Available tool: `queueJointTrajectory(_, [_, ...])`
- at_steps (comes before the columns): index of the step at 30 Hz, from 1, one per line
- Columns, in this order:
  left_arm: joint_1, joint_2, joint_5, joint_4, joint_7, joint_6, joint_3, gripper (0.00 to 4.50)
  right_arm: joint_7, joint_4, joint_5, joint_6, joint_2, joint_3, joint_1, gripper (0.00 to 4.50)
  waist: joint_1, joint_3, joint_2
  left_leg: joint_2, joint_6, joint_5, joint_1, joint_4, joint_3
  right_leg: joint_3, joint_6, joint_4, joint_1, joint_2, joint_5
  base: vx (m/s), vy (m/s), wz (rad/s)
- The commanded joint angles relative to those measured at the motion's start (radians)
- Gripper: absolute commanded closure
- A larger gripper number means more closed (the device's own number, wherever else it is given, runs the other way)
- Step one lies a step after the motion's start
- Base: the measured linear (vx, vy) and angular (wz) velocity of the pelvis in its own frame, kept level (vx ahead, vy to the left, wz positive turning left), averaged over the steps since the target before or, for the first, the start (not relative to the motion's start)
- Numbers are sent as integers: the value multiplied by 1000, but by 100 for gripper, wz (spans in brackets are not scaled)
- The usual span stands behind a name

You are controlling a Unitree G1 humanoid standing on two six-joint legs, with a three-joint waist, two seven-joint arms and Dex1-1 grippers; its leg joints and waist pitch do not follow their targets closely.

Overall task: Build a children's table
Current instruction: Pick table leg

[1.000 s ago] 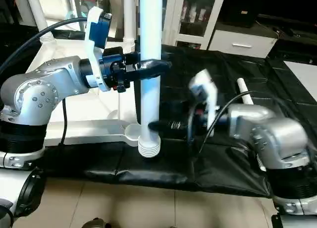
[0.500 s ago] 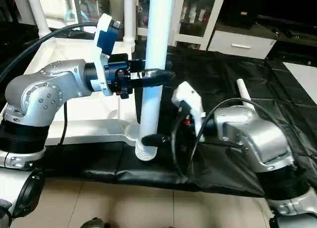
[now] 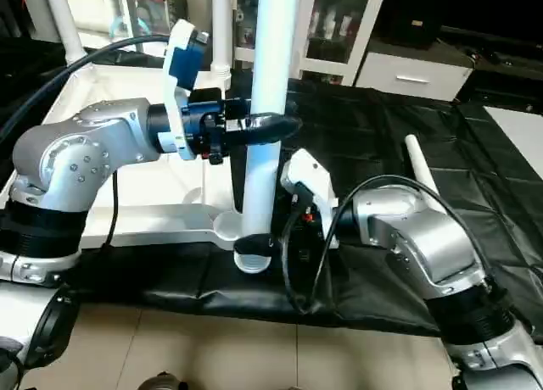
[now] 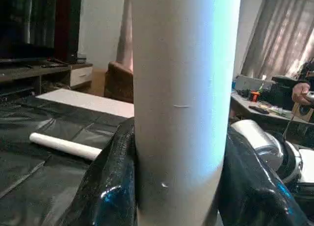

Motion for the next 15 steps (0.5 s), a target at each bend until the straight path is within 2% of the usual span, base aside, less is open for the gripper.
queueJointTrajectory(1, [-32, -6, -1, 0, -1, -5, 4, 275, -5, 8, -19, -13, 0, -5, 10, 151, -2, -75, 7, 49, -34, -175, 20, -74, -13, 42, -187, -57, 57, -53, -210, 0, 0, 0])
queueJointTrajectory(5, [-32, -6, -2, -2, -3, -2, 2, 275, -5, 14, -23, -20, 0, -3, 12, 182, -1, -75, 6, 47, -33, -176, 20, -73, -13, 42, -192, -57, 59, -54, -205, 0, 0, 0])
queueJointTrajectory(7, [-33, -6, -1, -2, -5, -2, 1, 275, -4, 14, -25, -22, 0, -2, 12, 212, -1, -75, 7, 48, -32, -174, 19, -73, -13, 42, -193, -57, 60, -54, -201, 0, 0, 0])
queueJointTrajectory(10, [-34, 1, 0, -2, -17, -1, -3, 275, 6, 13, -30, -25, -7, 7, 14, 225, -1, -75, 8, 48, -31, -177, 21, -73, -12, 42, -196, -58, 59, -53, -199, 0, 0, 0])
queueJointTrajectory(11, [-34, 2, 0, -1, -19, -1, -4, 275, 8, 14, -32, -26, -8, 8, 14, 246, -1, -75, 8, 47, -31, -179, 20, -73, -13, 42, -196, -57, 60, -53, -200, 0, 0, 0])
queueJointTrajectory(15, [-36, -3, -2, -5, -17, 2, -5, 275, 10, 13, -41, -28, -4, 9, 18, 254, -1, -75, 11, 49, -33, -184, 22, -74, -13, 42, -198, -57, 58, -53, -203, 0, 0, 0])
